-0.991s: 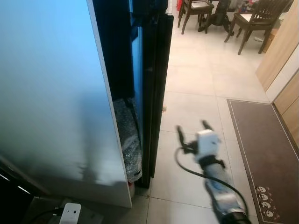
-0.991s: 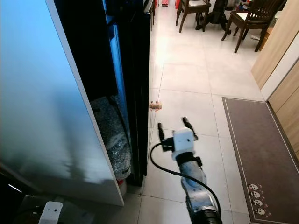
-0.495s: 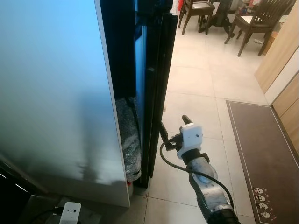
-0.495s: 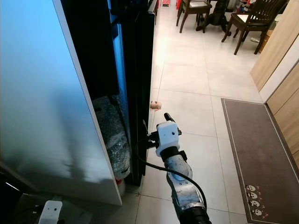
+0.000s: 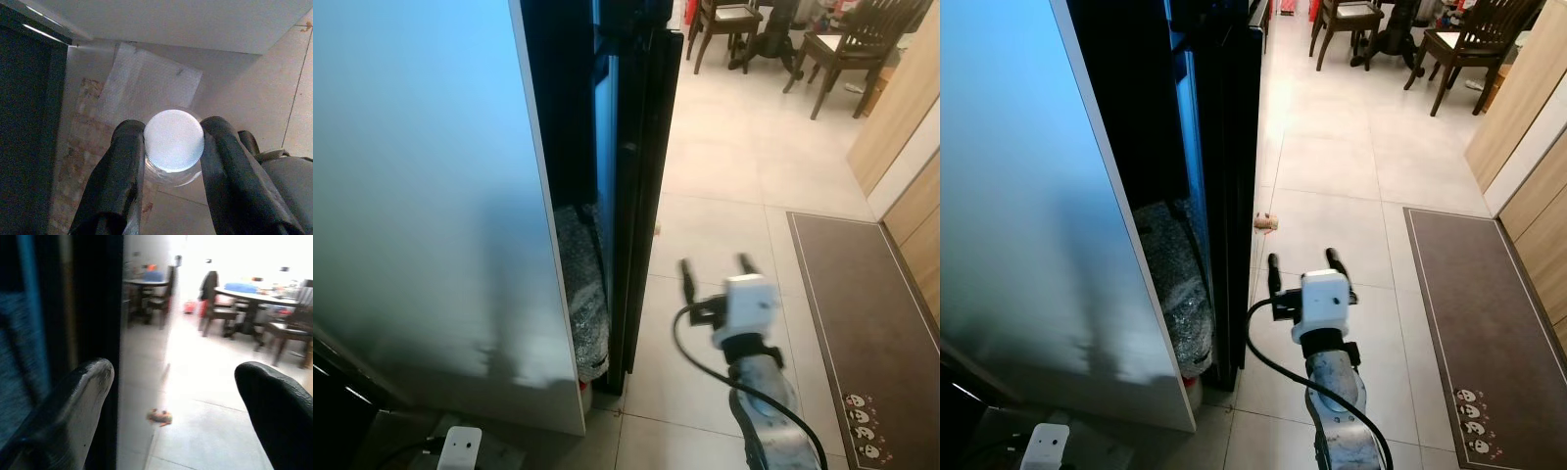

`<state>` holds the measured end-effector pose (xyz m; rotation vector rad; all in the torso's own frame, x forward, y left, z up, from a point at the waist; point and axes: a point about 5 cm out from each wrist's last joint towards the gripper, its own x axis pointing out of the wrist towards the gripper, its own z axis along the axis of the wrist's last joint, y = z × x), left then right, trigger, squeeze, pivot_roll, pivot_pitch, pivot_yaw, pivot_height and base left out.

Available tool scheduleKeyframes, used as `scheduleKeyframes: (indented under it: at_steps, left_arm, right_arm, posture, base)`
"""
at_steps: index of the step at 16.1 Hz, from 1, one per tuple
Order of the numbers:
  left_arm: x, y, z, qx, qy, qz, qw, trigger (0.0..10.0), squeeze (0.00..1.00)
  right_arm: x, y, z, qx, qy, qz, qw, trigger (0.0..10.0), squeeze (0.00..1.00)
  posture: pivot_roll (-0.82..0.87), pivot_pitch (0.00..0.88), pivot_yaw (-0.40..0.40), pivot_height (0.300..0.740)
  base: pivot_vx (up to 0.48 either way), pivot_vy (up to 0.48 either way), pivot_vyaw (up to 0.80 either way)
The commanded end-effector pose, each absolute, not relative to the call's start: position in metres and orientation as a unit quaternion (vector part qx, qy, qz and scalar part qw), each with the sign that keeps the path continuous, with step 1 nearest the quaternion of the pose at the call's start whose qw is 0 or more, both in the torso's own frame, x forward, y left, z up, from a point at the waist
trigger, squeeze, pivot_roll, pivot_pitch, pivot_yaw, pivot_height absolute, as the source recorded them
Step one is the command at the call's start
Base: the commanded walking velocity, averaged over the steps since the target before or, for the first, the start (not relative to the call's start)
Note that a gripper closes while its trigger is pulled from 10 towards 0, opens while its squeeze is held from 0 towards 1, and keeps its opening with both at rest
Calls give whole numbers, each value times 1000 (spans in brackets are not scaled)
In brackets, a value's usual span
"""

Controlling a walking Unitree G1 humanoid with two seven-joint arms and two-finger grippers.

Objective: Restocking fridge

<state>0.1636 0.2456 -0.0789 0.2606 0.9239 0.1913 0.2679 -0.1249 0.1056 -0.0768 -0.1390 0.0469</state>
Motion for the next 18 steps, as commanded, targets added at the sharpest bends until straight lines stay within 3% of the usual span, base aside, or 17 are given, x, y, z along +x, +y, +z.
scheduleKeyframes:
  at_steps: [1,4,8,18]
  left_arm:
    - [160,248,-80,124,446,93,881,10000,0]
    - [159,248,-80,128,448,92,880,10000,0]
    - [160,249,-80,130,448,88,880,10000,0]
    - [161,249,-79,136,445,77,882,10000,0]
  right_arm:
    - [267,-129,111,-42,-72,5,996,10000,0]
    - [269,-128,113,-51,-74,10,996,10000,0]
    - [267,-128,115,-56,-61,2,997,10000,0]
    - [266,-130,111,-54,-45,0,998,10000,0]
  posture:
    - [-129,0,-9,740]
    - [-125,0,-10,740]
    - [-122,0,-6,740]
    - [-120,0,1,740]
  base:
    - [0,0,0]
    - [0,0,0]
    - [205,0,706]
    - [262,0,0]
